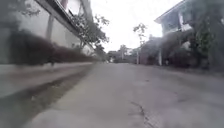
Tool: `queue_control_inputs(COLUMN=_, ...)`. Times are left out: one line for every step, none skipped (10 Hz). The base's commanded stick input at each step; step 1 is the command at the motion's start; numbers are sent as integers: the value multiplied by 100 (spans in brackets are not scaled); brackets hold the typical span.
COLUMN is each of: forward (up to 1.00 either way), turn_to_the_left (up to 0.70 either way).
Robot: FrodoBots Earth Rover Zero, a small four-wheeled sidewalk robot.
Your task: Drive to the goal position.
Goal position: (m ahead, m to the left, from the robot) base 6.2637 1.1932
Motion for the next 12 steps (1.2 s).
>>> queue_control_inputs(forward=100, turn_to_the_left=0)
queue_control_inputs(forward=100, turn_to_the_left=0)
queue_control_inputs(forward=100, turn_to_the_left=0)
queue_control_inputs(forward=100, turn_to_the_left=0)
queue_control_inputs(forward=100, turn_to_the_left=-4)
queue_control_inputs(forward=100, turn_to_the_left=-9)
queue_control_inputs(forward=100, turn_to_the_left=-15)
queue_control_inputs(forward=100, turn_to_the_left=0)
queue_control_inputs(forward=100, turn_to_the_left=0)
queue_control_inputs(forward=100, turn_to_the_left=0)
queue_control_inputs(forward=100, turn_to_the_left=0)
queue_control_inputs(forward=100, turn_to_the_left=0)
